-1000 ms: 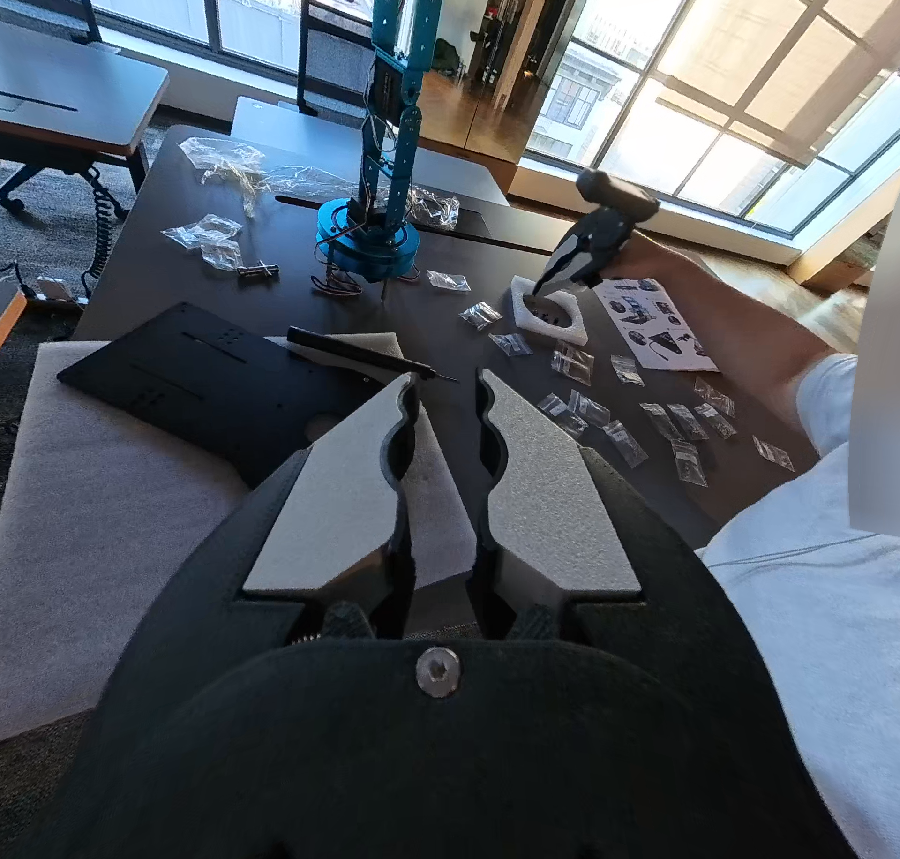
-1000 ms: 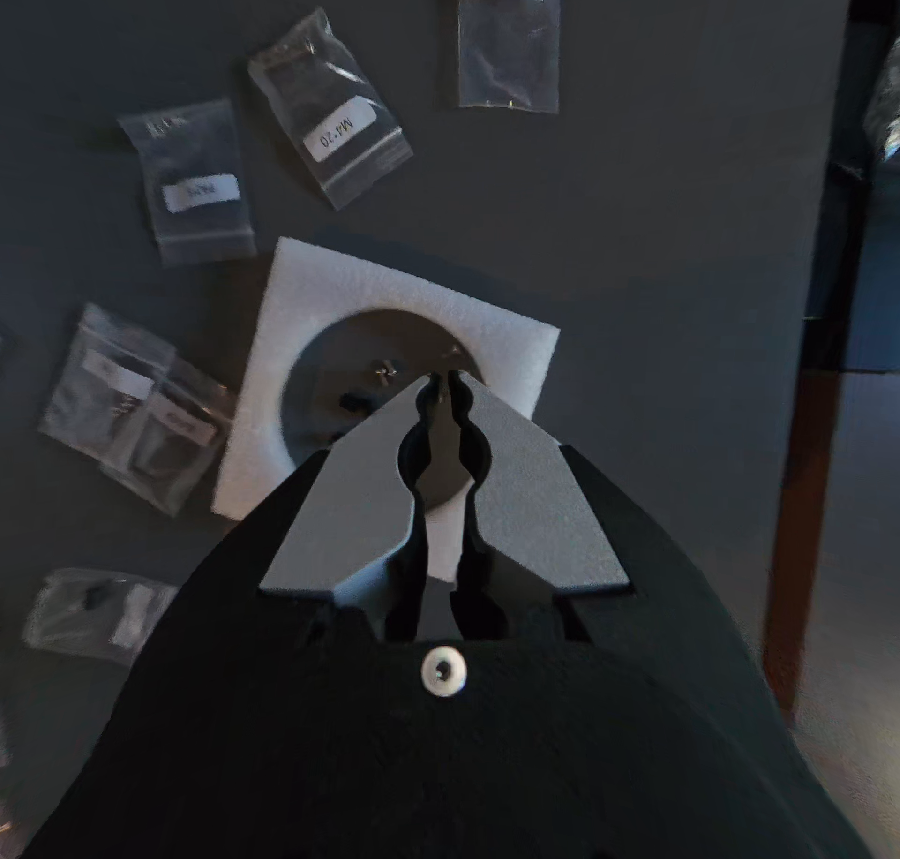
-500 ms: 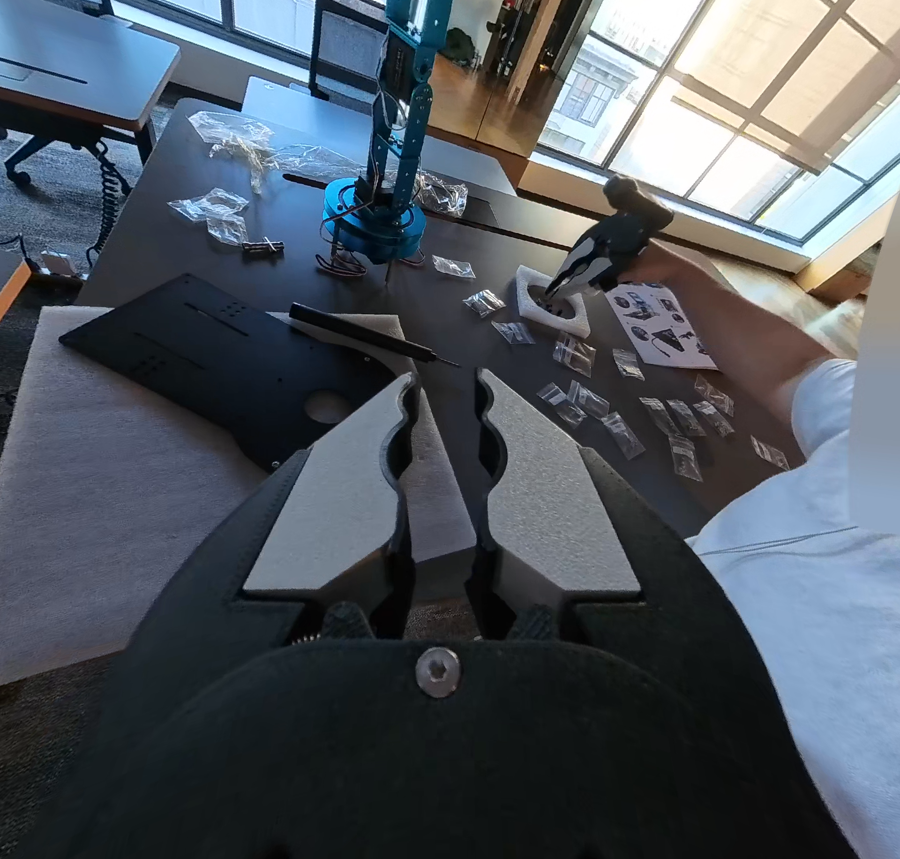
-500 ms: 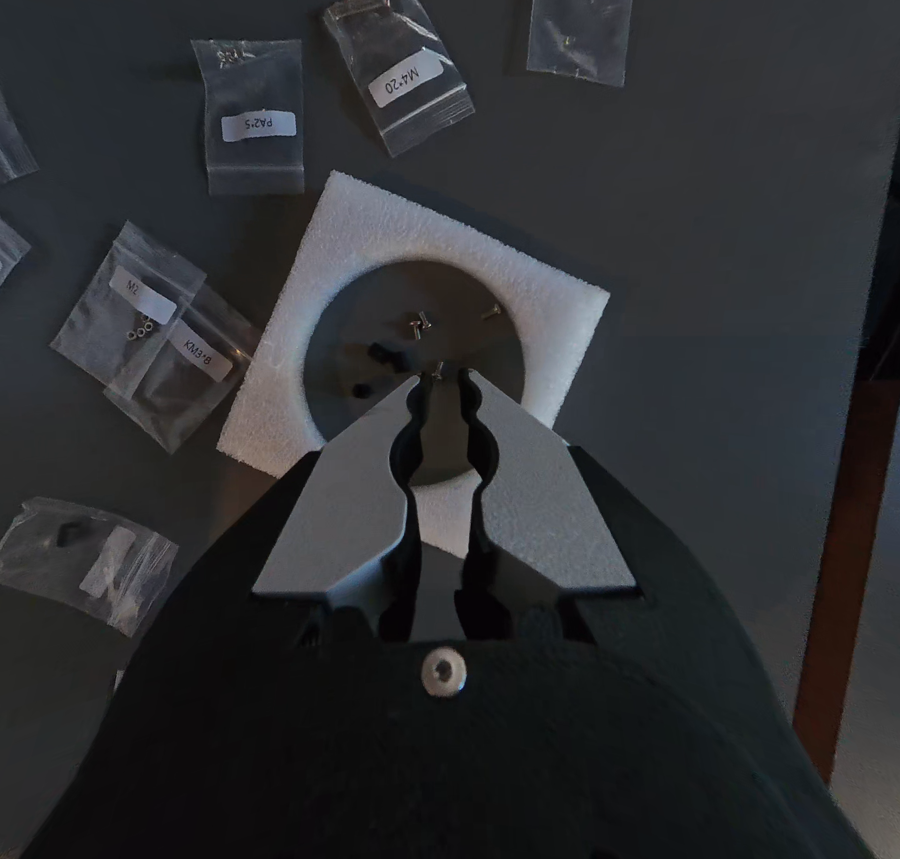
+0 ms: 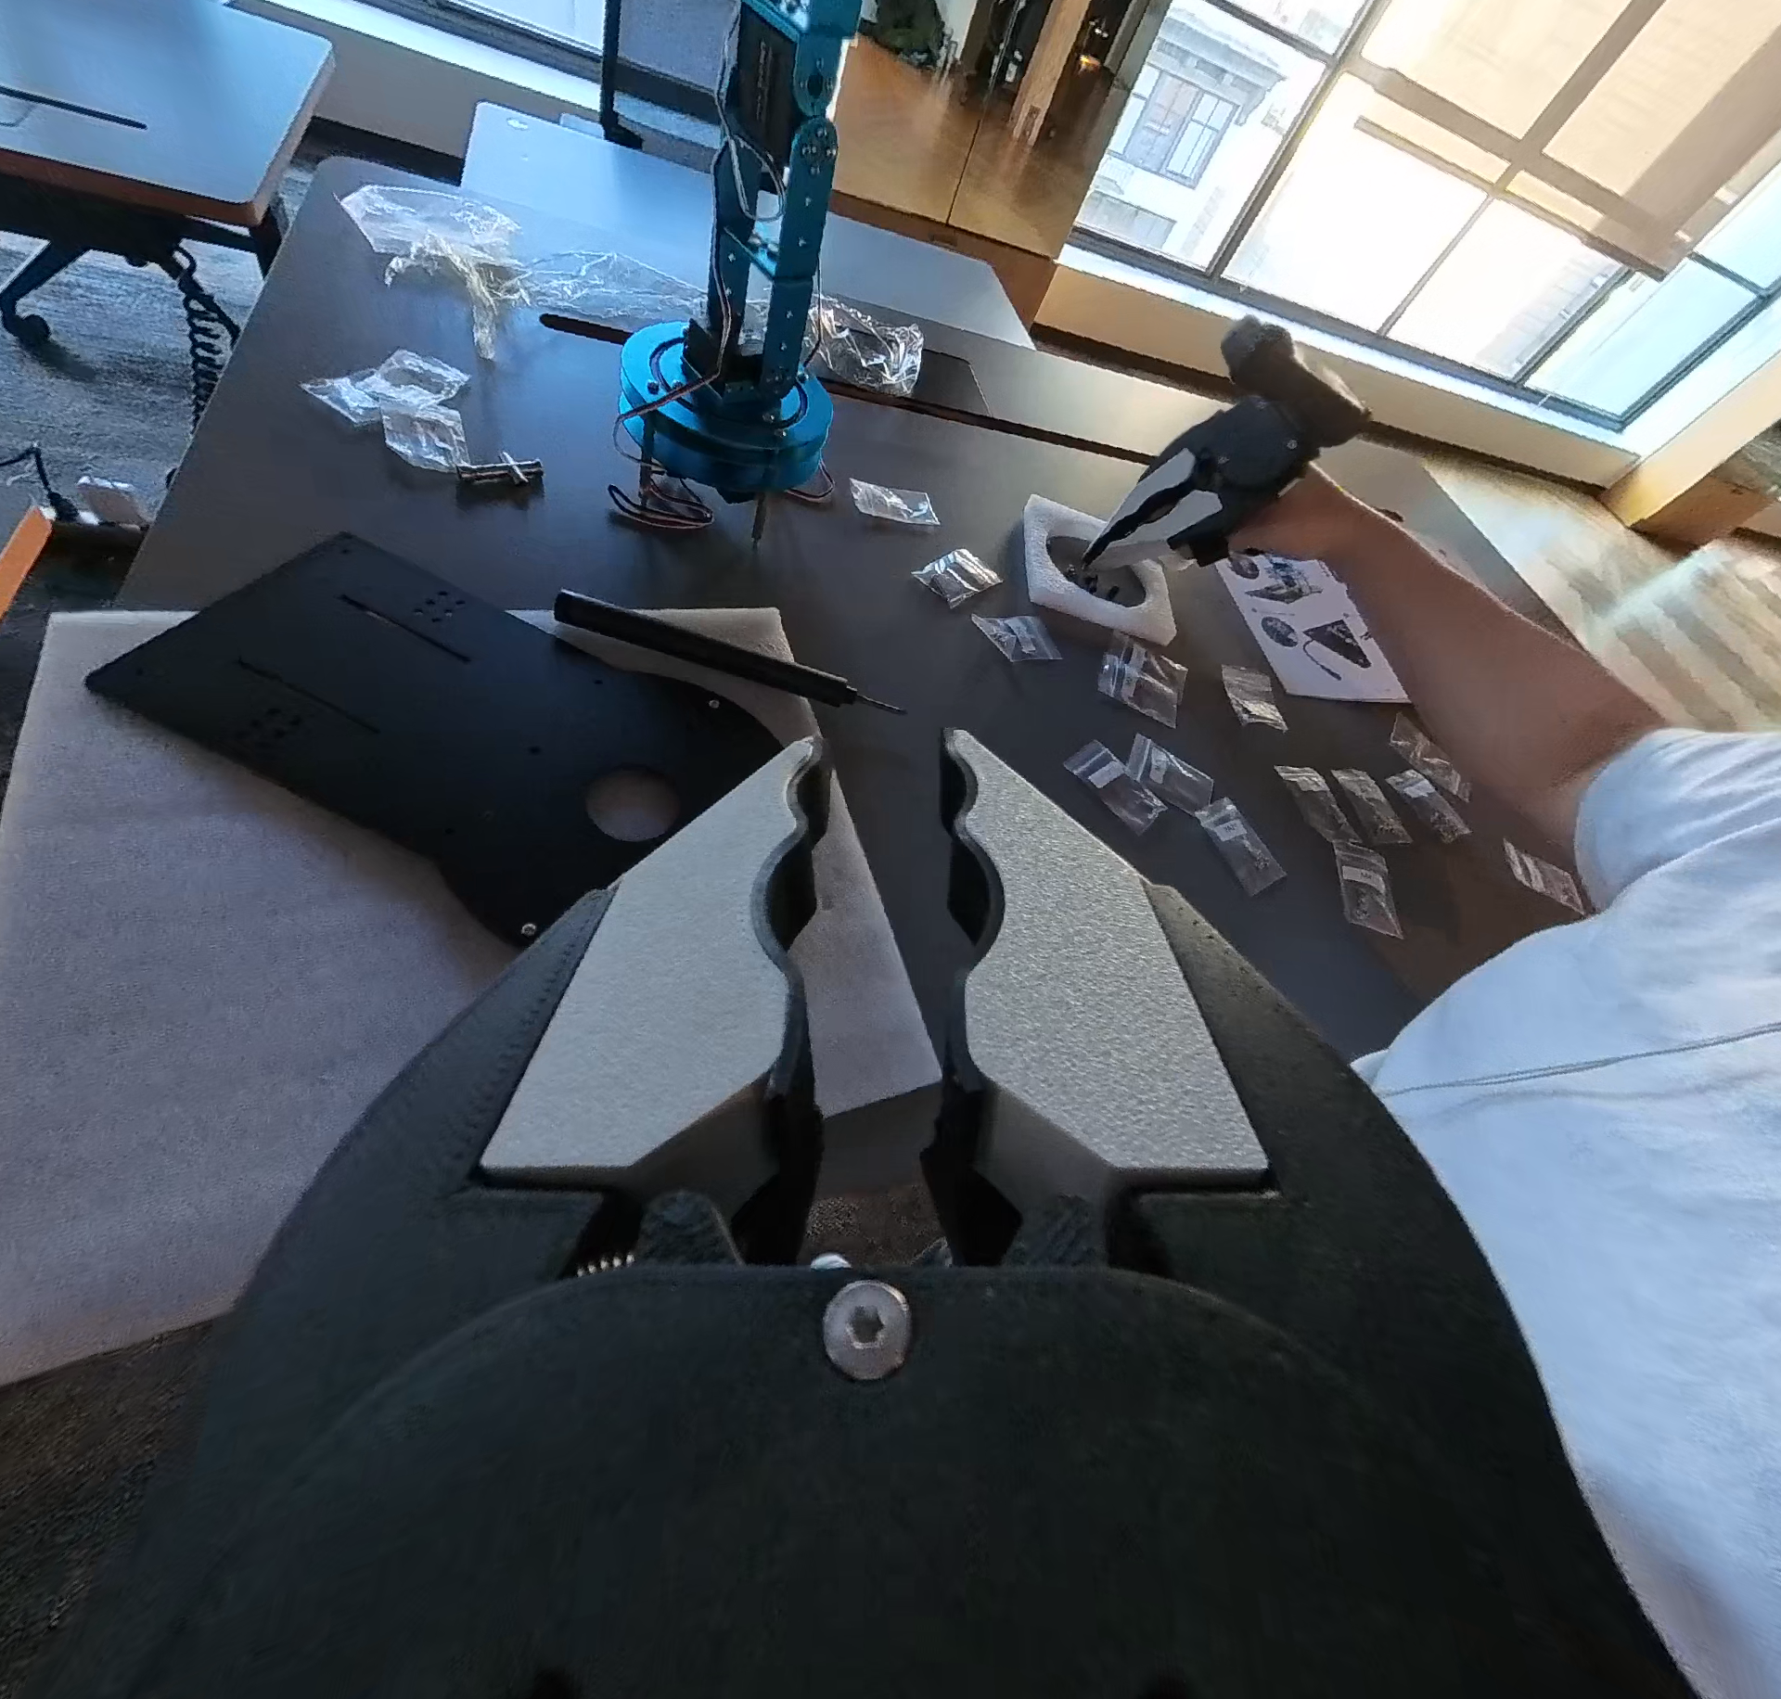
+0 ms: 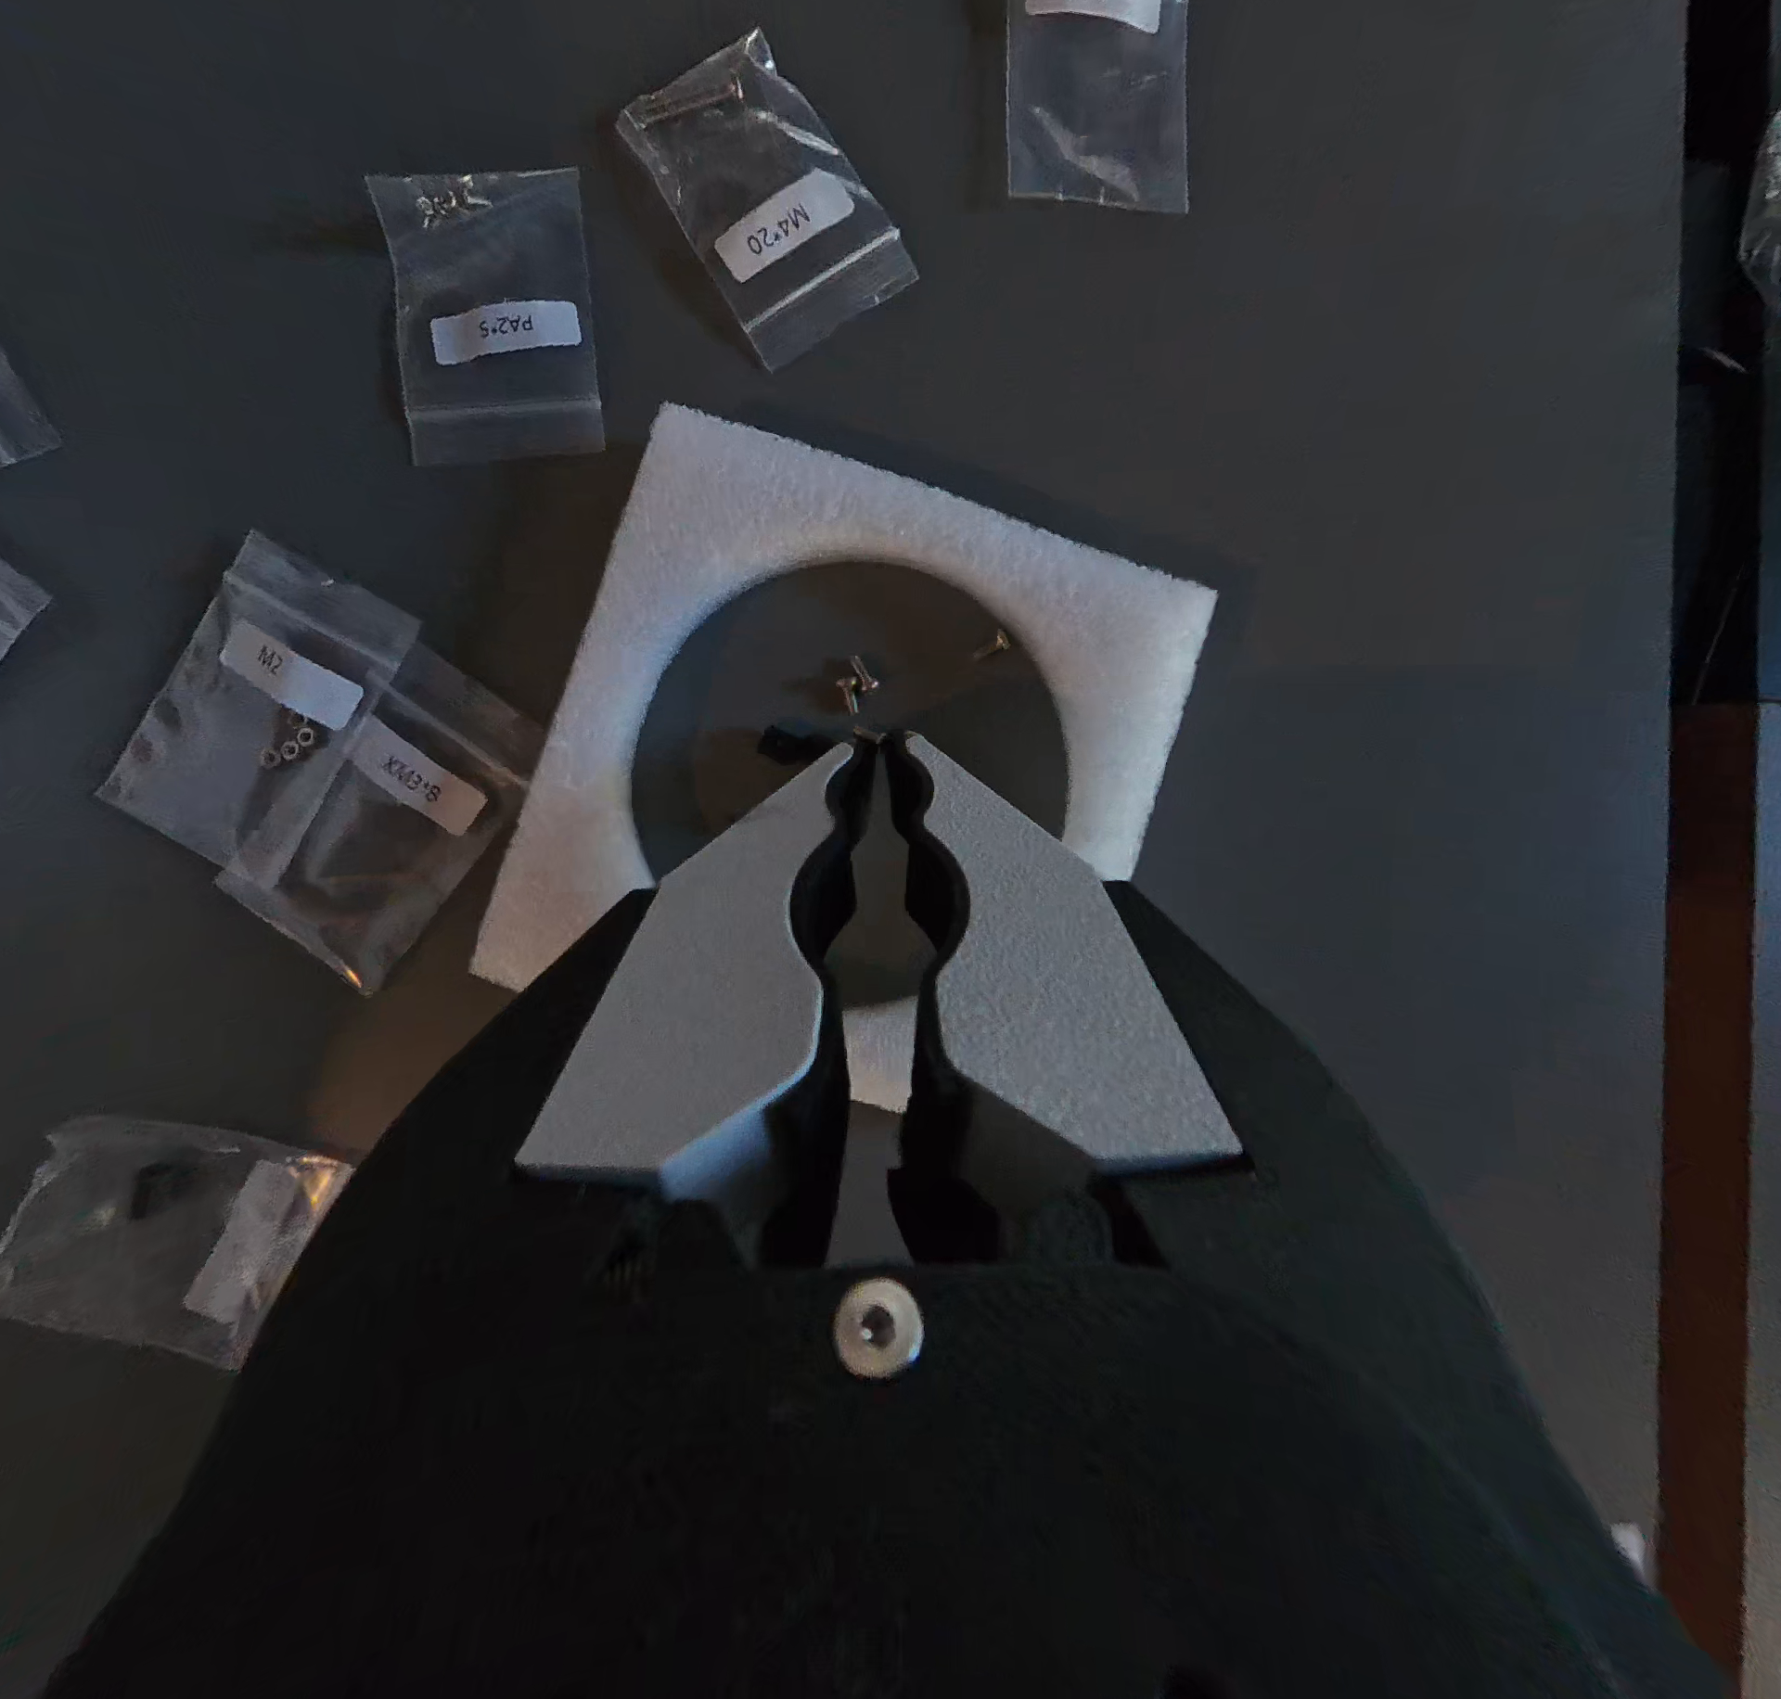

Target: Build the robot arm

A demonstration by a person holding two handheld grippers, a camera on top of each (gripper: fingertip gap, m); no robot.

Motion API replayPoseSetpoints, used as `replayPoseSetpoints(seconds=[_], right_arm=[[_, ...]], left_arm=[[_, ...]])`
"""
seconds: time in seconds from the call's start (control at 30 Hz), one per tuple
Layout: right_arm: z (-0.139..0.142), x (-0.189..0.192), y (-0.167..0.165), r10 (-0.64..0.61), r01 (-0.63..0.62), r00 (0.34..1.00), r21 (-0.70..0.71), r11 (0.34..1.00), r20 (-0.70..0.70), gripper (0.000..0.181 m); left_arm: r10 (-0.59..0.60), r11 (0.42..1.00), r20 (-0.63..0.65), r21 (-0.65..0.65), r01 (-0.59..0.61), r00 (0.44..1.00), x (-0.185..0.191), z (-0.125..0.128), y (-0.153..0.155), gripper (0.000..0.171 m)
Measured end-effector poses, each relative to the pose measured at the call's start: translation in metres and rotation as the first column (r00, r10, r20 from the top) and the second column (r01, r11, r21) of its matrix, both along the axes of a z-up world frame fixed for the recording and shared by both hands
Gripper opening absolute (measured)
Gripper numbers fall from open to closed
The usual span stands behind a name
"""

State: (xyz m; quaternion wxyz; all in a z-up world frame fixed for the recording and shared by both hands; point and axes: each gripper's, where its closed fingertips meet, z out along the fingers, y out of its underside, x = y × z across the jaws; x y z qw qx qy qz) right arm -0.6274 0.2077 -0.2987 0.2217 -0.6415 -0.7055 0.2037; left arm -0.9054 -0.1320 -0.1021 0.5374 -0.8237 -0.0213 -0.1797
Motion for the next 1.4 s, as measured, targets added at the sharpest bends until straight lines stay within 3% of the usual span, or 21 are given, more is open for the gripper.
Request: replayPoseSetpoints(seconds=[0.43, 0.6, 0.83, 1.1, 1.23, 1.4], right_arm=[[0.065, -0.015, -0.020, -0.086, 0.088, 0.996, 0.265, 0.960, -0.021, 0.001], [0.093, -0.037, -0.051, -0.018, 0.041, 0.997, 0.319, 0.947, -0.072, 0.000], [0.119, -0.092, -0.115, 0.144, -0.091, 0.974, 0.280, 0.956, -0.174, 0.000], [0.122, -0.185, -0.197, 0.305, -0.251, 0.918, 0.224, 0.942, -0.255, 0.000], [0.109, -0.241, -0.237, 0.361, -0.315, 0.893, 0.201, 0.928, -0.269, 0.000], [0.079, -0.304, -0.272, 0.408, -0.346, 0.882, 0.262, 0.901, -0.235, 0.000]], left_arm=[[-0.114, 0.993, -0.007, -0.012, 0.114, 0.993, 0.025, 0.015, 0.039, 0.022], [-0.136, 0.990, 0.023, -0.019, 0.137, 0.990, 0.026, 0.010, 0.044, 0.022], [-0.138, 0.990, 0.064, -0.009, 0.139, 0.988, 0.013, 0.003, 0.038, 0.022], [-0.073, 0.996, 0.137, -0.040, 0.079, 0.988, -0.033, -0.041, 0.019, 0.022], [-0.029, 0.991, 0.087, -0.126, 0.040, 0.996, -0.067, -0.082, 0.006, 0.023], [-0.072, 0.987, 0.067, -0.142, 0.081, 0.995, -0.099, -0.109, -0.001, 0.022]])
